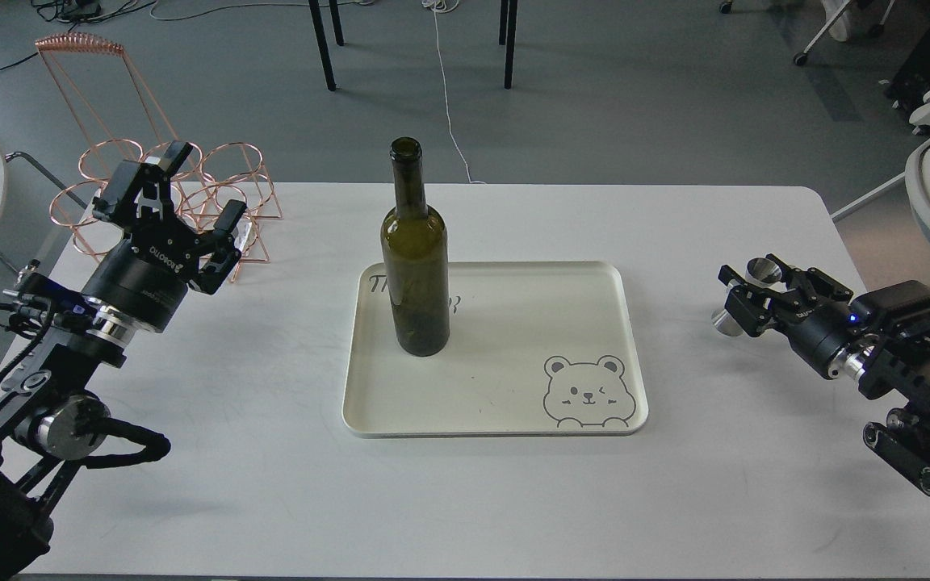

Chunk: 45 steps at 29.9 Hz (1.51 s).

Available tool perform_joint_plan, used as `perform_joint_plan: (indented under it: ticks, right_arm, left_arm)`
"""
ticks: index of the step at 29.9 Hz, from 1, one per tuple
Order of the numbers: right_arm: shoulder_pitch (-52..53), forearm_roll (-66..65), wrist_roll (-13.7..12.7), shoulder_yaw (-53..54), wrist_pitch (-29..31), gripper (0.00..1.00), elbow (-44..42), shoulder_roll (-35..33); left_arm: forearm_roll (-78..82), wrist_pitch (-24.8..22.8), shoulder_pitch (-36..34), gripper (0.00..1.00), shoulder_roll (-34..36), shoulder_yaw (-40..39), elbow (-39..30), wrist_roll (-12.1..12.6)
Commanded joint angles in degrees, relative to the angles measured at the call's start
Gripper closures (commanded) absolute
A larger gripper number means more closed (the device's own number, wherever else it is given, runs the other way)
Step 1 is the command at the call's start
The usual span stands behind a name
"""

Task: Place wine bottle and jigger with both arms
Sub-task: 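Carry the jigger off the tray toward the table edge with the right gripper, then set the jigger down on the table and open the right gripper, then reach the left gripper to the neck of the green wine bottle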

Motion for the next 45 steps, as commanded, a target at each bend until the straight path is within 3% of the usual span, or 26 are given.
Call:
perform_joint_plan:
  ticks: [1,9,12,15,19,24,27,35,40,45]
  right_arm:
    - [-0.1,1.4,0.0,-3.5,0.0,0.09,3.5,-4.2]
    - [-0.8,20.2,0.0,-13.5,0.0,0.05,24.9,-23.3]
    - [-0.4,31.4,0.0,-13.3,0.0,0.05,32.4,-28.2]
    - [-0.3,45.9,0.0,-10.3,3.4,0.04,38.4,-30.3]
    - [-0.3,65.8,0.0,-3.2,11.4,0.04,41.3,-29.1]
    - [0.2,85.0,0.0,1.6,25.6,0.04,42.3,-24.4]
    - [0.2,93.3,0.0,4.0,30.9,0.04,42.5,-22.7]
    - [0.2,95.1,0.0,4.3,32.0,0.04,42.5,-20.0]
    - [0.2,95.2,0.0,4.4,32.0,0.04,42.5,-20.2]
    - [0.1,95.6,0.0,4.6,31.6,0.04,43.2,-20.6]
  left_arm:
    - [0.0,0.0,0.0,0.02,0.2,0.0,-0.1,-0.1]
    - [0.1,0.1,-0.1,0.02,1.4,0.0,-0.1,-0.5]
    - [0.4,0.5,-0.2,0.02,1.9,-0.2,-0.1,-2.7]
    - [3.8,0.5,-0.5,0.02,3.6,-0.4,-0.6,-2.7]
    - [12.0,0.6,-1.4,0.02,5.3,0.0,-4.4,-2.7]
    - [26.6,0.6,-1.3,0.02,6.8,0.0,-11.0,-2.7]
    - [39.1,0.6,-1.6,0.02,9.4,-0.1,-14.2,-2.7]
    - [75.7,1.0,-10.9,0.02,13.1,0.5,-15.5,-2.7]
    - [82.7,1.4,-20.4,0.02,12.1,9.1,-13.1,-2.7]
    - [82.9,1.4,-24.6,0.02,7.6,14.1,-11.4,-2.7]
